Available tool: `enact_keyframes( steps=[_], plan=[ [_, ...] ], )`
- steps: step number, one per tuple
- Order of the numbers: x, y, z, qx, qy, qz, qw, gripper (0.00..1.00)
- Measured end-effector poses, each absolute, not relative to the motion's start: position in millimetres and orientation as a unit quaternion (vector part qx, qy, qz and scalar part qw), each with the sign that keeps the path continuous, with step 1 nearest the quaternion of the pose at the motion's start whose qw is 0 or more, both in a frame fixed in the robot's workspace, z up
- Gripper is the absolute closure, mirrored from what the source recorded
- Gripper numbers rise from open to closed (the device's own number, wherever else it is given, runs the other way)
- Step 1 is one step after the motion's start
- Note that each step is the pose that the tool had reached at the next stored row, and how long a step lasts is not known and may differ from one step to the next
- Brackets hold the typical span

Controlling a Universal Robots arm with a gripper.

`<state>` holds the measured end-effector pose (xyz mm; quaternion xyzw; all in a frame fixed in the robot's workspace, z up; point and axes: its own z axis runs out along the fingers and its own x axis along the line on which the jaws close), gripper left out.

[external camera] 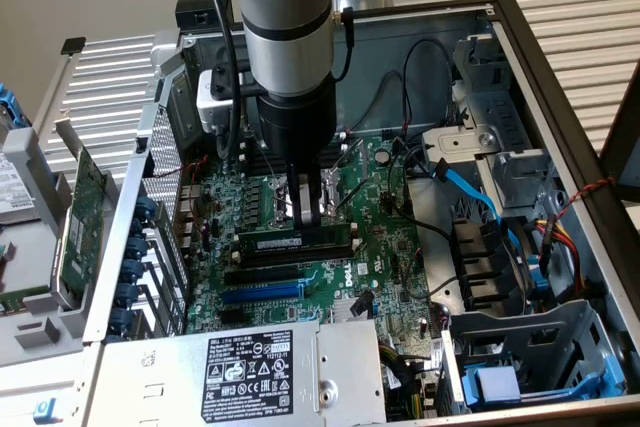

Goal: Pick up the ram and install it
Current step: 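Insert the ram into the slot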

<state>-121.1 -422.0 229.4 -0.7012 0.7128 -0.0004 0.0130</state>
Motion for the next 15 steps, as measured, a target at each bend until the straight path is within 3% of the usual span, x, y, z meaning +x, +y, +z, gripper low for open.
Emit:
enact_keyframes(
  steps=[15],
  plan=[
    [-121.1, -422.2, 227.6, -0.701, 0.713, 0.0, 0.013, 0.86]
  ],
)
